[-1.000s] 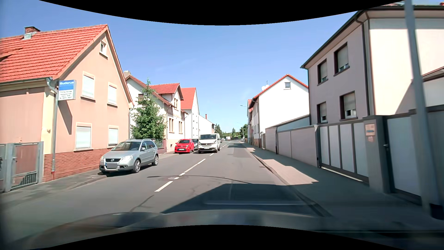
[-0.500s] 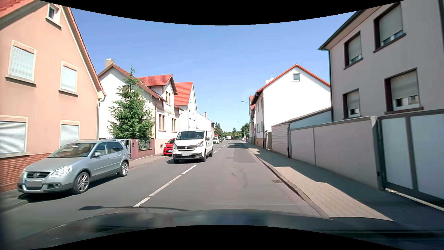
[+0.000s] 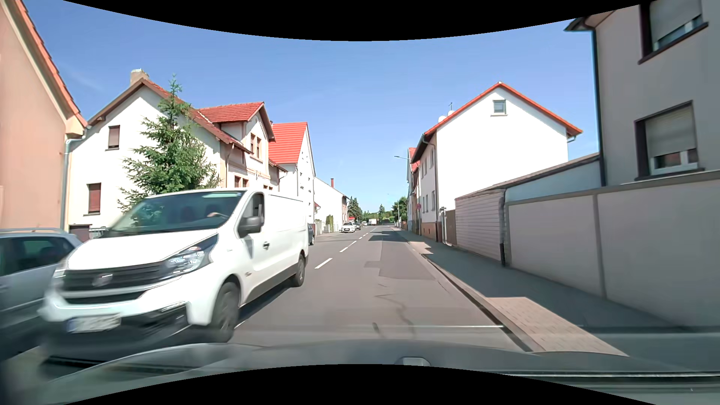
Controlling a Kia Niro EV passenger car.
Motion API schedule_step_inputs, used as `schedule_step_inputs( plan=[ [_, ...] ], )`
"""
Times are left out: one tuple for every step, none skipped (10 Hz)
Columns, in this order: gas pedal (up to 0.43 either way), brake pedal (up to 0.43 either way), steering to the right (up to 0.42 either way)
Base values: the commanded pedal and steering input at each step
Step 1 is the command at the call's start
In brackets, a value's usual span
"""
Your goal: Follow the waypoints while adhering to traffic rules and regulations
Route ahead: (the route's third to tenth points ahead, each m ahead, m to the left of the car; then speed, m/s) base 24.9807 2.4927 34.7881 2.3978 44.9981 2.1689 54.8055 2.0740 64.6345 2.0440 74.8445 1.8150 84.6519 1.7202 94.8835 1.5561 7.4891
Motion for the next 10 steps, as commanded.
schedule_step_inputs(
  plan=[
    [0.039,0.000,-0.009],
    [0.039,0.000,-0.009],
    [0.039,0.000,-0.009],
    [0.047,0.000,-0.009],
    [0.047,0.000,-0.008],
    [0.047,0.000,-0.005],
    [0.047,0.000,-0.004],
    [0.047,0.000,-0.004],
    [0.047,0.000,-0.003],
    [0.047,0.000,0.000]
  ],
)
